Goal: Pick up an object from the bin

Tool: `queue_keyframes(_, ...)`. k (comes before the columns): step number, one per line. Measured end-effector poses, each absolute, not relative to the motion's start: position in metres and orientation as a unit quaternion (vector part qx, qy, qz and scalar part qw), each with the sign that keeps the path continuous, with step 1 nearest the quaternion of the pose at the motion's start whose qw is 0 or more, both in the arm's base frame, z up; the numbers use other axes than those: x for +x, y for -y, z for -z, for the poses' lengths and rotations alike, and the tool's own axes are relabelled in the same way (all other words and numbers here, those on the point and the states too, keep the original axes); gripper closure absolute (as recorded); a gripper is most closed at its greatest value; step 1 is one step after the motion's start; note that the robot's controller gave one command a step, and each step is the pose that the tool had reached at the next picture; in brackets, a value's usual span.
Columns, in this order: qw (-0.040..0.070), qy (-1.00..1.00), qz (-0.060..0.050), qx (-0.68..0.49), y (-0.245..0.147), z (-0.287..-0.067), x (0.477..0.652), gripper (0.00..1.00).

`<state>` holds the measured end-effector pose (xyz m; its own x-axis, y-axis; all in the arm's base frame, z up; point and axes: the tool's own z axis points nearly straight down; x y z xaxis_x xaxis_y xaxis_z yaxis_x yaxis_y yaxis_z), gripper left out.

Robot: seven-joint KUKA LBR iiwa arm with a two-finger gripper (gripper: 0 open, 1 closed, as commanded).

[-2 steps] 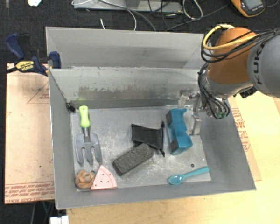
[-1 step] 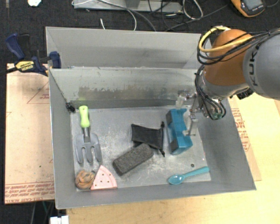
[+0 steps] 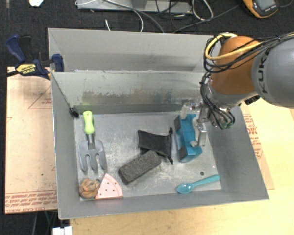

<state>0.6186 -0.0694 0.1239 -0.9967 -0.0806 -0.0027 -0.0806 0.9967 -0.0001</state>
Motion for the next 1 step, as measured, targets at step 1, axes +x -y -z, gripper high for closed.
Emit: queue_keyframes(1,0.005,-0.996,-0.001,-0.092,0.0003,-0.0768,0.616,0.0)
